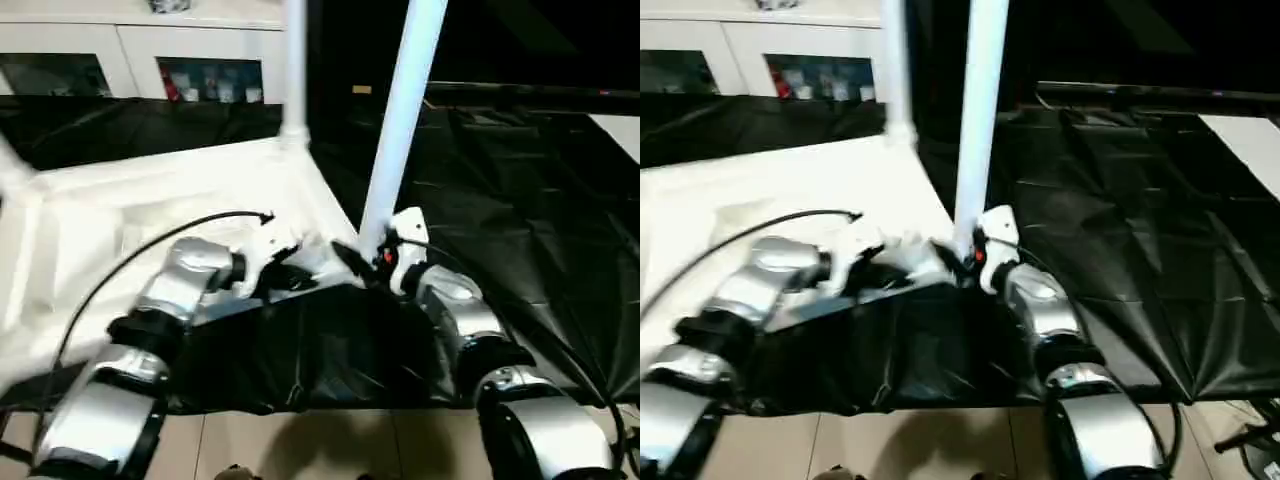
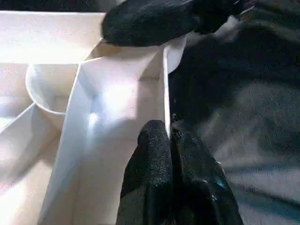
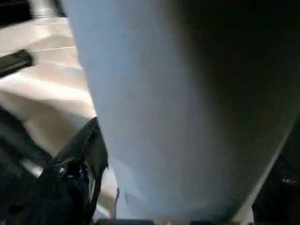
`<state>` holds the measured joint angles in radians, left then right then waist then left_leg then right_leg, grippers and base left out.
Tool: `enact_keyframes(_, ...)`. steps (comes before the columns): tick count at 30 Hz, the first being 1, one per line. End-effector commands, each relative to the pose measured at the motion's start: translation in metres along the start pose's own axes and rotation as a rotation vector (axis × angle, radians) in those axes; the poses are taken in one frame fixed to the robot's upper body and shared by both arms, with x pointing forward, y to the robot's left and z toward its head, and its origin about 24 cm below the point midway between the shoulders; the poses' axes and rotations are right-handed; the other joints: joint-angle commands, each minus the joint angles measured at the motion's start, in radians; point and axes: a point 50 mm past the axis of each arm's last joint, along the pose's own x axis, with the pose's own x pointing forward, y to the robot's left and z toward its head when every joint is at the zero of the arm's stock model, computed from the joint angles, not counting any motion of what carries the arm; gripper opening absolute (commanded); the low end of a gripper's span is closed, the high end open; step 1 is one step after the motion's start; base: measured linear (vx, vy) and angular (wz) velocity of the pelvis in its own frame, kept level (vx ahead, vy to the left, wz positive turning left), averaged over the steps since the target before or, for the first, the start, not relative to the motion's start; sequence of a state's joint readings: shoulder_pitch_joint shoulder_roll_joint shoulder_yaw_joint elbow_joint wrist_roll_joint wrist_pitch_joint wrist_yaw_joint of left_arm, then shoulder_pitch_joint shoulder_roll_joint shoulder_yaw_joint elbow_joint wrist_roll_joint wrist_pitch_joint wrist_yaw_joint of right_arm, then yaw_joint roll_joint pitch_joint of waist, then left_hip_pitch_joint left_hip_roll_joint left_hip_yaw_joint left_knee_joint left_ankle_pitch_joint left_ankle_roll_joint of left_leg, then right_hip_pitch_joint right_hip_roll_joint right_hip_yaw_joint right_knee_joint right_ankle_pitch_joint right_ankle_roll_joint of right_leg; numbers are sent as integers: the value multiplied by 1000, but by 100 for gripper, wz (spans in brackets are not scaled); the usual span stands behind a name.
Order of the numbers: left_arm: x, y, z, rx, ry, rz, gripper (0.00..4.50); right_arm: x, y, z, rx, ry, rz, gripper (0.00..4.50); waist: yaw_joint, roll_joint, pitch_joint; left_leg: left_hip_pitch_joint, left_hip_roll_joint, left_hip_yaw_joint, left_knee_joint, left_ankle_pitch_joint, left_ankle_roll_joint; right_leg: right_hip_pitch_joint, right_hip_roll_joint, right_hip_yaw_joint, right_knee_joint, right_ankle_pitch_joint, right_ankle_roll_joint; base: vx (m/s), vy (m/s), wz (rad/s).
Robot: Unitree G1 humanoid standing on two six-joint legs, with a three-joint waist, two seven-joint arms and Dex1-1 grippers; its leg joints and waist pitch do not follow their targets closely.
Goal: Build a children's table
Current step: Rotate leg to tighten
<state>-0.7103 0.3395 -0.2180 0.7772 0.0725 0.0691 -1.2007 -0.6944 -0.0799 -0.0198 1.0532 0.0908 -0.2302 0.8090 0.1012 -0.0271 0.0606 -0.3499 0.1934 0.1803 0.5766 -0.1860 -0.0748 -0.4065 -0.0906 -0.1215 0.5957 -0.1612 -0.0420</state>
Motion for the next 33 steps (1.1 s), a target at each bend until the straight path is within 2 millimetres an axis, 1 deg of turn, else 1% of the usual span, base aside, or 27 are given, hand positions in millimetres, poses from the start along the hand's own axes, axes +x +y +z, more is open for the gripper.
enact_keyframes(1, 6, -9, 12, 73, -33, -148, 0, 2, 22, 4, -61, 37, 334, 368, 7, 8, -69, 2, 49, -9, -63, -190, 75, 65, -75, 65, -64, -232, -214, 0, 0, 0)
enact_keyframes(2, 0, -10, 10, 69, -27, -187, 0, -5, 23, 4, -75, 73, 433, 368, 10, 9, -70, 1, 51, -8, -62, -191, 84, 64, -76, 67, -62, -230, -213, 0, 0, 0)
enact_keyframes(3, -2, -10, 8, 68, -19, -204, 0, -9, 23, 3, -80, 98, 486, 368, 12, 8, -72, 0, 51, -9, -61, -186, 89, 66, -75, 66, -60, -226, -215, 0, 0, 0)
enact_keyframes(4, -3, -10, 7, 71, -14, -209, 0, -11, 23, 3, -82, 109, 510, 368, 15, 8, -72, -1, 53, -10, -61, -175, 91, 64, -77, 67, -57, -210, -220, 0, 0, 0)
enact_keyframes(5, -5, -10, 6, 74, -7, -221, 0, -13, 23, 2, -91, 129, 537, 368, 18, 9, -71, 3, 55, -10, -62, -181, 83, 61, -79, 67, -59, -225, -222, 0, 0, 0)
enact_keyframes(7, -8, -11, 4, 75, 7, -245, 0, -17, 23, 0, -110, 177, 589, 345, 22, 8, -70, 6, 54, -10, -63, -193, 67, 59, -81, 68, -62, -256, -220, 0, 0, 0)
enact_keyframes(8, -8, -11, 3, 75, 10, -252, 0, -19, 23, -1, -117, 191, 604, 335, 22, 8, -70, 5, 55, -11, -63, -195, 63, 59, -80, 68, -62, -262, -217, 0, 0, 0)
enact_keyframes(9, -9, -11, 2, 72, 15, -264, 0, -20, 23, -1, -123, 207, 625, 335, 25, 8, -70, 7, 55, -10, -64, -198, 58, 58, -81, 68, -63, -267, -214, 0, 0, 0)
enact_keyframes(11, -11, -12, 1, 77, 28, -283, 0, -23, 24, -3, -125, 235, 663, 315, 27, 7, -71, 5, 55, -11, -63, -192, 54, 59, -81, 69, -60, -260, -214, 0, 0, 0)
enact_keyframes(14, -13, -13, -1, 82, 45, -301, 0, -26, 25, -4, -127, 259, 697, 293, 31, 7, -72, 5, 54, -11, -62, -183, 55, 59, -81, 68, -60, -256, -211, 0, 0, 0)
enact_keyframes(15, -14, -13, -2, 84, 50, -308, 0, -27, 26, -4, -130, 269, 712, 287, 36, 6, -71, 6, 54, -11, -63, -178, 58, 58, -80, 69, -61, -254, -205, 0, 0, 0)
enact_keyframes(16, -16, -13, -3, 85, 57, -314, 0, -28, 28, -5, -132, 276, 726, 276, 37, 6, -72, 6, 54, -10, -63, -178, 57, 58, -81, 69, -60, -253, -205, 0, 0, 0)
enact_keyframes(17, -17, -13, -5, 86, 64, -319, 0, -29, 30, -7, -131, 282, 742, 276, 39, 7, -72, 6, 54, -11, -63, -179, 56, 58, -81, 68, -61, -257, -202, 0, 0, 0)
enact_keyframes(18, -17, -13, -5, 86, 66, -316, 0, -29, 30, -7, -130, 280, 741, 275, 39, 6, -71, 5, 54, -11, -64, -180, 56, 59, -80, 68, -62, -261, -199, 0, 0, 0)
enact_keyframes(20, -18, -12, -6, 86, 71, -295, 0, -28, 32, -7, -120, 265, 729, 272, 39, 9, -71, 6, 54, -12, -65, -197, 43, 57, -82, 68, -65, -291, -192, 0, 0, 0)
enact_keyframes(22, -17, -11, -6, 83, 69, -279, 0, -27, 32, -8, -110, 255, 716, 272, 39, 8, -70, 6, 53, -12, -65, -203, 39, 57, -82, 68, -67, -306, -187, 0, 0, 0)
enact_keyframes(24, -13, -5, -3, 61, 60, -203, 0, -21, 30, -7, -58, 205, 608, 272, 39, 8, -70, 6, 54, -13, -65, -204, 36, 57, -82, 68, -68, -313, -183, 0, 0, 0)
enact_keyframes(25, -8, 1, 2, 41, 49, -115, 0, -14, 25, -8, -34, 174, 453, 272, 35, 8, -64, 9, 55, -15, -71, -228, 18, 52, -81, 67, -75, -370, -166, 0, 0, 0)
enact_keyframes(26, -6, 3, 4, 35, 43, -85, 0, -12, 22, -9, -35, 171, 384, 272, 35, 9, -64, 13, 53, -16, -70, -244, 9, 50, -82, 66, -78, -395, -161, 0, 0, 0)
enact_keyframes(27, -4, 5, 6, 24, 33, -59, 0, -9, 19, -10, -38, 168, 311, 272, 33, 6, -64, 16, 50, -19, -71, -262, -7, 51, -88, 65, -86, -451, -141, 0, 0, 0)
enact_keyframes(28, 1, 7, 11, 15, 20, -20, 0, -5, 14, -11, -22, 147, 180, 272, 31, 6, -64, 17, 49, -20, -71, -263, -10, 51, -90, 66, -88, -472, -133, 0, 0, 0)
enact_keyframes(29, 4, 8, 14, 11, 13, 1, 0, -3, 11, -12, -8, 133, 102, 272, 28, 7, -64, 18, 48, -20, -72, -262, -17, 50, -91, 67, -90, -477, -126, 0, 0, 0)
enact_keyframes(30, 4, 8, 14, 11, 13, 1, 0, -3, 11, -12, -8, 133, 102, 271, 24, 6, -63, 14, 48, -25, -75, -275, -22, 54, -90, 64, -91, -491, -115, 0, 0, 0)
enact_keyframes(31, 7, 9, 17, 7, 7, 23, 0, -1, 8, -13, 4, 121, 16, 271, 19, 5, -66, 17, 47, -22, -73, -274, -17, 51, -91, 65, -93, -477, -115, 0, 0, 0)
enact_keyframes(32, 14, 9, 22, -6, -13, 52, 0, 1, 6, -15, 28, 115, -79, 271, 16, 9, -65, 18, 48, -22, -73, -269, -20, 49, -90, 67, -91, -461, -122, 0, 0, 0)
enact_keyframes(33, 22, 9, 27, -21, -31, 84, 0, 4, 4, -17, 41, 114, -171, 270, 11, 10, -67, 16, 46, -21, -73, -260, -20, 50, -86, 67, -87, -424, -135, 0, 0, 0)
